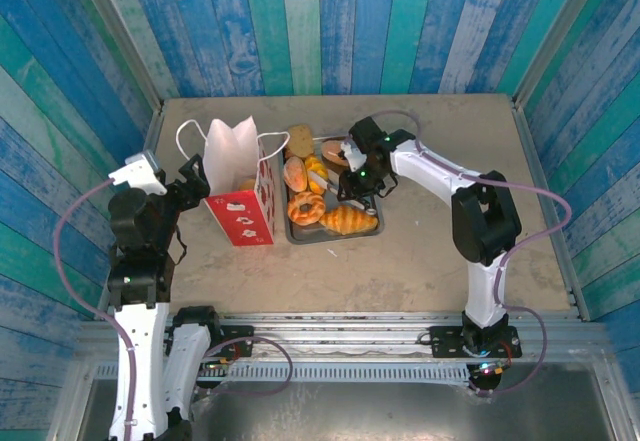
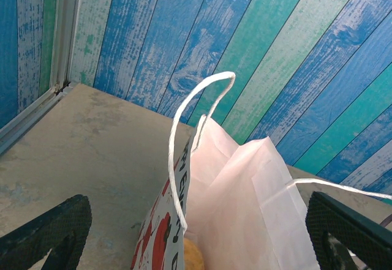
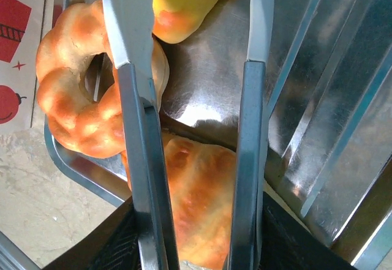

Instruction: Place the fake bread into the paper bag

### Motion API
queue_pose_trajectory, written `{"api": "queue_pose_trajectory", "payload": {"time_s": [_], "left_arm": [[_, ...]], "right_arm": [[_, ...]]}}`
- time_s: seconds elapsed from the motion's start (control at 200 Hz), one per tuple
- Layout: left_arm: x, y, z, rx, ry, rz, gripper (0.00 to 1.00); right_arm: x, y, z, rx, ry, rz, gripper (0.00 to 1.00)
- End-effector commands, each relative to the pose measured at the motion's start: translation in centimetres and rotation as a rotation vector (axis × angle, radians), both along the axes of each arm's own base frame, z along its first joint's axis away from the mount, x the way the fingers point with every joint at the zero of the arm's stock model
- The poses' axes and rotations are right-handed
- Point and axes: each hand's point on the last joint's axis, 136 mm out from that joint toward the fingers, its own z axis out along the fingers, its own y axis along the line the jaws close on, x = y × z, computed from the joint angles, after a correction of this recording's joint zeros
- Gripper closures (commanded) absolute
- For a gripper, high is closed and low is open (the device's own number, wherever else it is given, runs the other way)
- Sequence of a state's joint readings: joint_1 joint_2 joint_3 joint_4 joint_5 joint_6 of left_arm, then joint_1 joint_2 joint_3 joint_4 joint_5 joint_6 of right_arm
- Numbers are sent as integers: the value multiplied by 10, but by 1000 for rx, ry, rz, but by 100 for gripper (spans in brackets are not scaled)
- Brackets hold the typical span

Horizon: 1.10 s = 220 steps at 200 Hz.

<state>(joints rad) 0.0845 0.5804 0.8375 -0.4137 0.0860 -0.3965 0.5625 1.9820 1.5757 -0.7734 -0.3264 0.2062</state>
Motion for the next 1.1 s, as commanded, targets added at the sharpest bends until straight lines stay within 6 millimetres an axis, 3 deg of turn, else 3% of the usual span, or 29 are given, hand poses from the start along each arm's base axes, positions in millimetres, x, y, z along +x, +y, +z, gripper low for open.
{"api": "queue_pose_trajectory", "payload": {"time_s": [0.0, 0.16, 0.491, 0.806, 1.097], "left_arm": [[-2, 3, 8, 19, -18, 15, 6], [-2, 4, 7, 21, -12, 19, 6], [-11, 10, 9, 24, -1, 61, 6], [-18, 11, 15, -5, -16, 75, 6], [-23, 4, 14, -75, -42, 43, 6]], "right_arm": [[3, -2, 8, -20, -29, 10, 61], [5, -6, 19, -24, -63, 1, 68], [3, -17, 56, -26, -162, -11, 69], [-2, -31, 113, -8, -276, -29, 69], [-20, -38, 170, 51, -378, -33, 68]]}}
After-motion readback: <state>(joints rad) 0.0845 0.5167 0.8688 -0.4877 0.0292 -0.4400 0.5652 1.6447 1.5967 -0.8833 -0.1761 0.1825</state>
